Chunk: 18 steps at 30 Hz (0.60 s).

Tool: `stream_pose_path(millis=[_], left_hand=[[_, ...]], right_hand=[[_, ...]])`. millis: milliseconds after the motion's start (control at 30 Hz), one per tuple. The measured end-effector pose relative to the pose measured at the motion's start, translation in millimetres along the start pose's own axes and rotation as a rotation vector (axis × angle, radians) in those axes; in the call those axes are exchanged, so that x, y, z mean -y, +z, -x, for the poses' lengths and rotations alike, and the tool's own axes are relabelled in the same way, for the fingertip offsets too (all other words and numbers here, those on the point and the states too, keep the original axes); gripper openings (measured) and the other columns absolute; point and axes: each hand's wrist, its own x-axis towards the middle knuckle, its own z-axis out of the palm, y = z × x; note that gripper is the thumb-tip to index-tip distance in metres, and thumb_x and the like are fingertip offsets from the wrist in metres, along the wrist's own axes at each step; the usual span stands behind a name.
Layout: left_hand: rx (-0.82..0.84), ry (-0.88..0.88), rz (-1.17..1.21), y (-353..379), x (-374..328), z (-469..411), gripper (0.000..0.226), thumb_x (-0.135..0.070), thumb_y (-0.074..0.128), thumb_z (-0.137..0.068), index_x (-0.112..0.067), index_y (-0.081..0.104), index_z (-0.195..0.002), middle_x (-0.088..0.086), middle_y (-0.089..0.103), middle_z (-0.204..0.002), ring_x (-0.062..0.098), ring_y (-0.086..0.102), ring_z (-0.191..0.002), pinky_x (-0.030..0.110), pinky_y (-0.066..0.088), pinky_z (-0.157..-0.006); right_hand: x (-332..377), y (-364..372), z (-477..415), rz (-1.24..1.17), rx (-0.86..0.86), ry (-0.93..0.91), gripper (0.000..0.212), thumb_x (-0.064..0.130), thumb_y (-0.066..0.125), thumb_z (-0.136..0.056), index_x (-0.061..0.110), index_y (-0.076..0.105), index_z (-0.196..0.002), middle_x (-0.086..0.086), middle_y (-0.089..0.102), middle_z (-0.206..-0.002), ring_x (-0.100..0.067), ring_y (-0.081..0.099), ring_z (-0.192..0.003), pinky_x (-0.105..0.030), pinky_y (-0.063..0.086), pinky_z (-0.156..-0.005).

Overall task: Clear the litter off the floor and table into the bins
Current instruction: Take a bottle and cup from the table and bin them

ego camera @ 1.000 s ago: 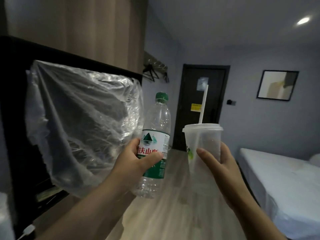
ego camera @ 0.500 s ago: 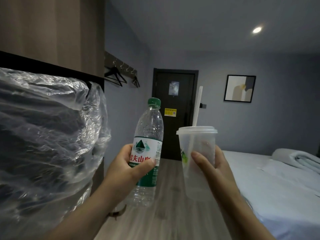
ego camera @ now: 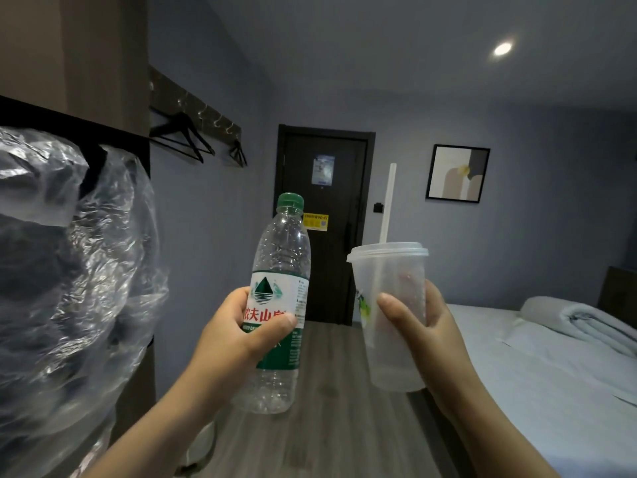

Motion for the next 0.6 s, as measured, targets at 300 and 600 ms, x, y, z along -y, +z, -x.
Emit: stream_pose_path(millis=[300, 600], left_hand=[[-0.038, -0.010, -0.084, 40.4, 60.1, -131.8, 0.062, -0.054, 0.072, -0.046, -0.032, 0.061, -0.103, -0.003, 0.074, -0.097, 0.017, 0.072, -0.087, 0.047, 0.058, -0.081], [-0.126, -0.051, -0.181, 77.7, 108.7, -271.3, 0.054, -0.045, 0.074, -0.054, -0.033, 0.059, -0.105, -0.007, 0.074, -0.096, 0.014, 0.072, -0.086, 0.046, 0.058, -0.082]], right_hand=[[-104.1, -6.1, -126.4, -0.050, -0.028, 0.034, 0.064, 0.072, 0.067, -0.050, 0.055, 0.048, -0.109, 0.025, 0.064, -0.097, 0.001, 0.066, -0.088, -0.023, 0.056, -0.060], [-191.5, -21.5, -271.7, -0.083, 0.001, 0.045, 0.070, 0.070, 0.067, -0.051, 0.048, 0.049, -0.115, 0.015, 0.065, -0.102, -0.008, 0.067, -0.090, -0.028, 0.056, -0.065]])
